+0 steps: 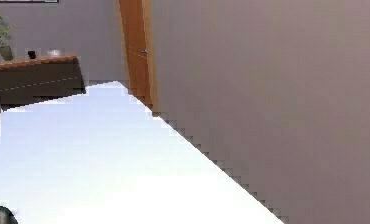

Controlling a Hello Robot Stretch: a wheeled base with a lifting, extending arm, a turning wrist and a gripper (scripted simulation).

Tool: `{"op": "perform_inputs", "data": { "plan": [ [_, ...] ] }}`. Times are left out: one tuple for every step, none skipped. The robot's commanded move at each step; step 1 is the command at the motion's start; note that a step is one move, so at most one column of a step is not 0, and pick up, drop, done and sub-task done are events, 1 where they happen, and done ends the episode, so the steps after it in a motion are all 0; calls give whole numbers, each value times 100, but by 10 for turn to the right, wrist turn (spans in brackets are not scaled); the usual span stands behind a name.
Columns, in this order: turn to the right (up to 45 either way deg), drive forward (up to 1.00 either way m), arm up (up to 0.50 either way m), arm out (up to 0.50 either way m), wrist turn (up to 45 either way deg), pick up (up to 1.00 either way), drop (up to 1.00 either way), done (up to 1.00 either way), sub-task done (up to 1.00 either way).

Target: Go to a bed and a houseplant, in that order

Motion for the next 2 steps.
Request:
{"op": "perform_inputs", "data": {
  "plan": [
    [-270, 0, 0, 0, 0, 0, 0, 0, 0],
    [0, 100, 0, 0, 0, 0, 0, 0, 0]
  ]
}}
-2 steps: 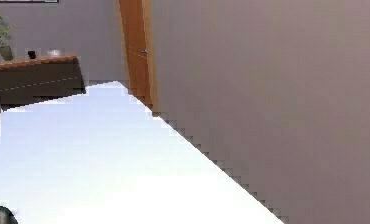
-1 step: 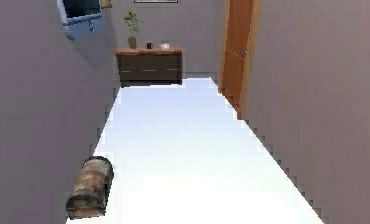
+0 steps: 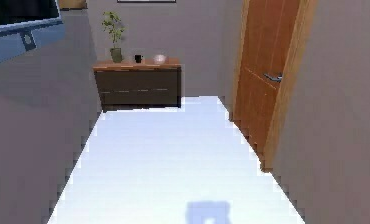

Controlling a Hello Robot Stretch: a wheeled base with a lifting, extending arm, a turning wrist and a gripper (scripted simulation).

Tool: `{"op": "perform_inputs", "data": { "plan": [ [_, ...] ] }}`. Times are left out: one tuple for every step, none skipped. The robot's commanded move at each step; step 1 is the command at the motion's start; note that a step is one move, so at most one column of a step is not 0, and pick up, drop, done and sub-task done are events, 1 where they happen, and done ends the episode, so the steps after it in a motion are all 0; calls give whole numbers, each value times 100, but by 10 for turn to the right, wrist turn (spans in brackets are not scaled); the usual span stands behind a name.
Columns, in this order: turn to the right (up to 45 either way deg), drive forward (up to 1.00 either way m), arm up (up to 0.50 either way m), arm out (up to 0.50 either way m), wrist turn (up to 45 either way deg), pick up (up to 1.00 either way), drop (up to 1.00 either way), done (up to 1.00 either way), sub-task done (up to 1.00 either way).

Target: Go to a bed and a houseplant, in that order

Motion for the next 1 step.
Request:
{"op": "perform_inputs", "data": {
  "plan": [
    [-60, 0, 0, 0, 0, 0, 0, 0, 0]
  ]
}}
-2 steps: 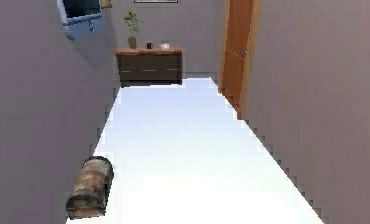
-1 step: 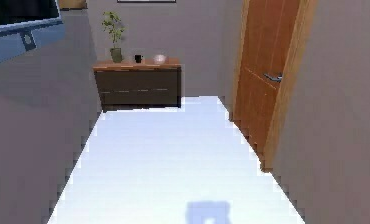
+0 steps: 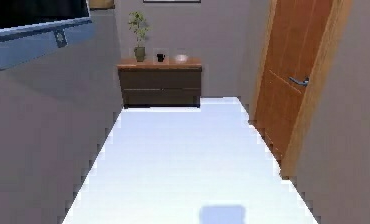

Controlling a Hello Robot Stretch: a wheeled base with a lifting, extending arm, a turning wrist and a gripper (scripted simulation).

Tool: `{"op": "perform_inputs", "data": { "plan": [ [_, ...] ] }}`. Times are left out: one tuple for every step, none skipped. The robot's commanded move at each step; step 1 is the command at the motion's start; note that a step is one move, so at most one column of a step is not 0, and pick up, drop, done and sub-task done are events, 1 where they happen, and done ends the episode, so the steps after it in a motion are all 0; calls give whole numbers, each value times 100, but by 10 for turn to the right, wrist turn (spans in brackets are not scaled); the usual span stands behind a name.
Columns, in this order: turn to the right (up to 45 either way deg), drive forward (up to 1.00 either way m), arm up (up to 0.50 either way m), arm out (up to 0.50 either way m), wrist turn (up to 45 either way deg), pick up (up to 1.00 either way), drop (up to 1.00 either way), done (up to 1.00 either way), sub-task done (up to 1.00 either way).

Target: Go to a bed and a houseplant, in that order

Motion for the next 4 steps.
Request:
{"op": "perform_inputs", "data": {
  "plan": [
    [0, 80, 0, 0, 0, 0, 0, 0, 0],
    [-150, 0, 0, 0, 0, 0, 0, 0, 0],
    [0, 100, 0, 0, 0, 0, 0, 0, 0],
    [0, 40, 0, 0, 0, 0, 0, 0, 0]
  ]
}}
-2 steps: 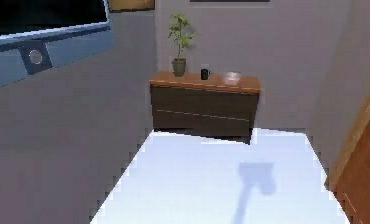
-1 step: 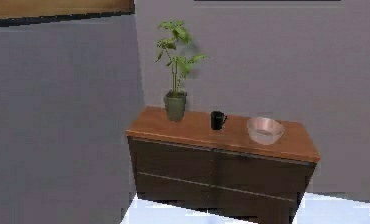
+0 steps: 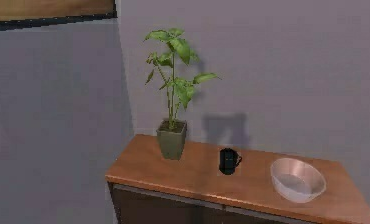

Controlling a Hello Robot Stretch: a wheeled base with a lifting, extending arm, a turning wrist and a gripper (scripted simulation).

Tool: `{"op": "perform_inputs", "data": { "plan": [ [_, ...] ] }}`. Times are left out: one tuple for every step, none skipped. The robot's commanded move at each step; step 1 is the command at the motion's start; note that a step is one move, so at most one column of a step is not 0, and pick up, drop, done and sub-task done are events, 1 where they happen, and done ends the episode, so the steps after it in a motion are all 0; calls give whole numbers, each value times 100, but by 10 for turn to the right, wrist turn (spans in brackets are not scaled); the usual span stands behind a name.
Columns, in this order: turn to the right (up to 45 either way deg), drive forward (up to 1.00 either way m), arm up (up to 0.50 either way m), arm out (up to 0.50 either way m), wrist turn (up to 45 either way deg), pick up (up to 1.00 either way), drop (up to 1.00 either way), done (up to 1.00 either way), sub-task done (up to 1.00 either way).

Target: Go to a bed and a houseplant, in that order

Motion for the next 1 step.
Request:
{"op": "perform_inputs", "data": {
  "plan": [
    [0, 0, 0, 0, 0, 0, 0, 100, 0]
  ]
}}
